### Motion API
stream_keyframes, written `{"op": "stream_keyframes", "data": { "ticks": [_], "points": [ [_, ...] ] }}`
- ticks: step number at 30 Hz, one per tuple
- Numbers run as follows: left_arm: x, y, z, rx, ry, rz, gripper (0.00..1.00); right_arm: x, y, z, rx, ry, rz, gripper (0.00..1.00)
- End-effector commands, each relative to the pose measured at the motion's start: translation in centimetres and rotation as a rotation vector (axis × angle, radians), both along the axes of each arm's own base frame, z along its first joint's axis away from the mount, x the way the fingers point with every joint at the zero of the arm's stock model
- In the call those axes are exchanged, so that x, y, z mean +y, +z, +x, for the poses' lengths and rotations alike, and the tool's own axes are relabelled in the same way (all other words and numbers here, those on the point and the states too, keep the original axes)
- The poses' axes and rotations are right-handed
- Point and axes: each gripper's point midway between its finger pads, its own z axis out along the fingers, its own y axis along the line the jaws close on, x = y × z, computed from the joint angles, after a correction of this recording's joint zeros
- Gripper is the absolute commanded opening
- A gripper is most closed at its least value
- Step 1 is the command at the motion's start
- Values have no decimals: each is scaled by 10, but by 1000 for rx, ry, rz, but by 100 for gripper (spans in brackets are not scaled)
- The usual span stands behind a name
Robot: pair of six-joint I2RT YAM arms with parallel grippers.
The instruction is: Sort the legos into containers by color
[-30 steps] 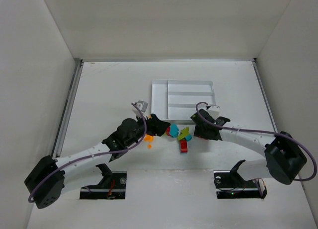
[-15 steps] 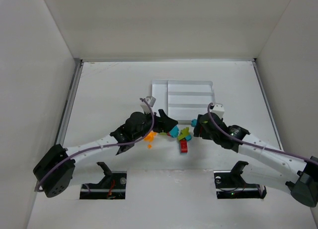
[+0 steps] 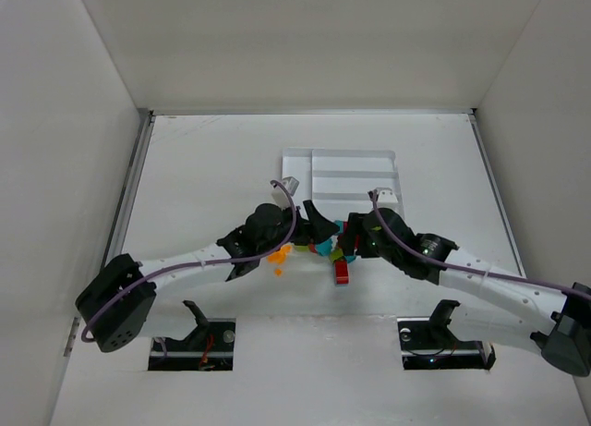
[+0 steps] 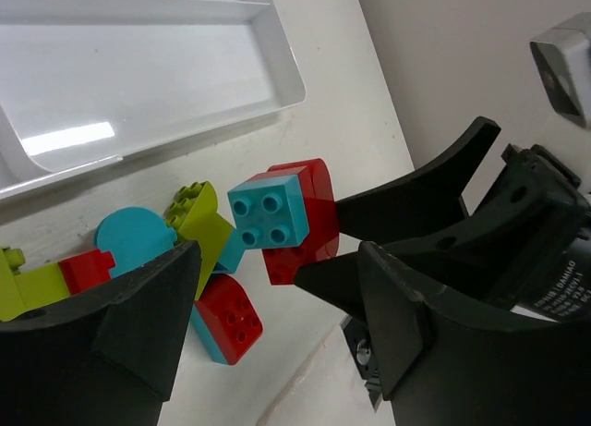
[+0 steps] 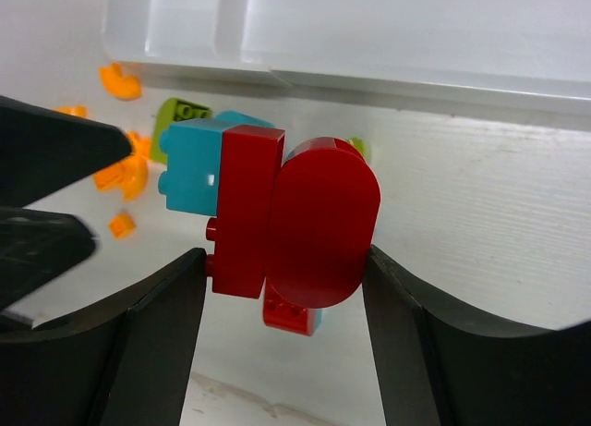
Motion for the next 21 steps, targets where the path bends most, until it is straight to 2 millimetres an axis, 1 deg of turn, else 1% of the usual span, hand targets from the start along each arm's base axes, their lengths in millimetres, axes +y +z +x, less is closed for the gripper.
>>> {"op": "stream_keyframes", "data": {
  "ticks": [1, 7, 13, 15, 21],
  "points": [
    [-14, 30, 3, -30, -15, -76, 66, 31, 42, 10, -93, 50, 133, 61],
    [-20, 21, 7, -13, -13, -66, 65, 44, 51, 10, -112, 73, 174, 62],
    [-19, 16, 12, 17, 11, -93, 59, 53, 50, 9, -109, 92, 177, 62],
    [-19, 13, 14, 32, 18, -98, 55, 55, 49, 10, -110, 93, 177, 62],
    [-22, 10, 14, 48, 14, -117, 34, 55, 46, 11, -114, 93, 173, 62]
  ]
}}
